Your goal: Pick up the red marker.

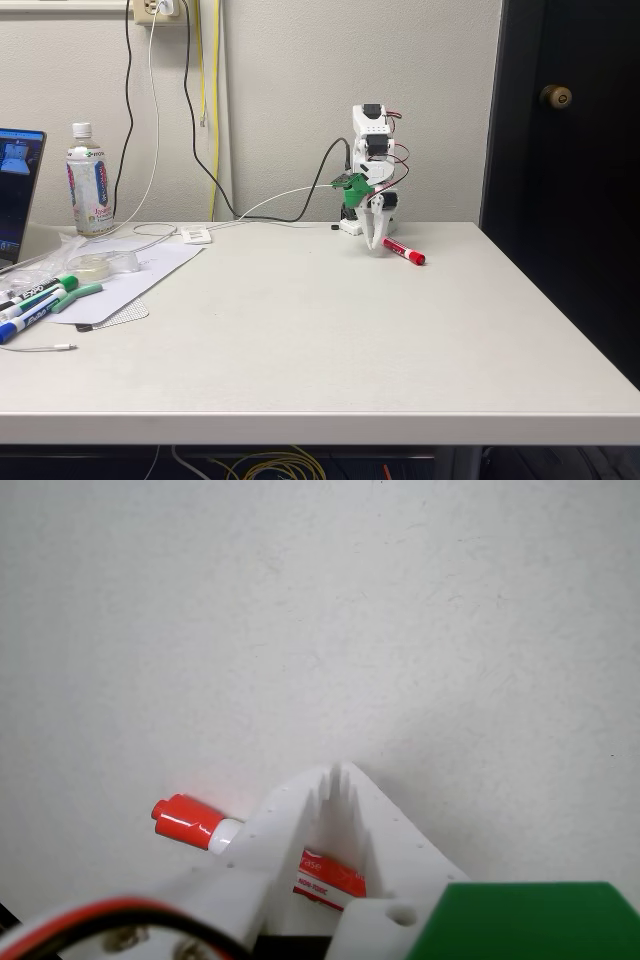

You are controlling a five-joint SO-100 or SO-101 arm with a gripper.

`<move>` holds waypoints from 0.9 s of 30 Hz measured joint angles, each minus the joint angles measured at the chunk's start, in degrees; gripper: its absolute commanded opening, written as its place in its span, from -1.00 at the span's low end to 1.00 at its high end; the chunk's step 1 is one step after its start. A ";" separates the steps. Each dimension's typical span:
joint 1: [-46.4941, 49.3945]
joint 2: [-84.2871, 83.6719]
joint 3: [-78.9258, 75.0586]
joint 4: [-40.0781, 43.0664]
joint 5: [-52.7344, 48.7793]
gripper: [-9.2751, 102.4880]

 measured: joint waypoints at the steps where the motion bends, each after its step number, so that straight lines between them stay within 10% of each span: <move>1: -0.53 0.00 0.00 0.00 0.00 -0.84; 27: -2.81 6.06 -0.53 -6.24 8.61 -0.84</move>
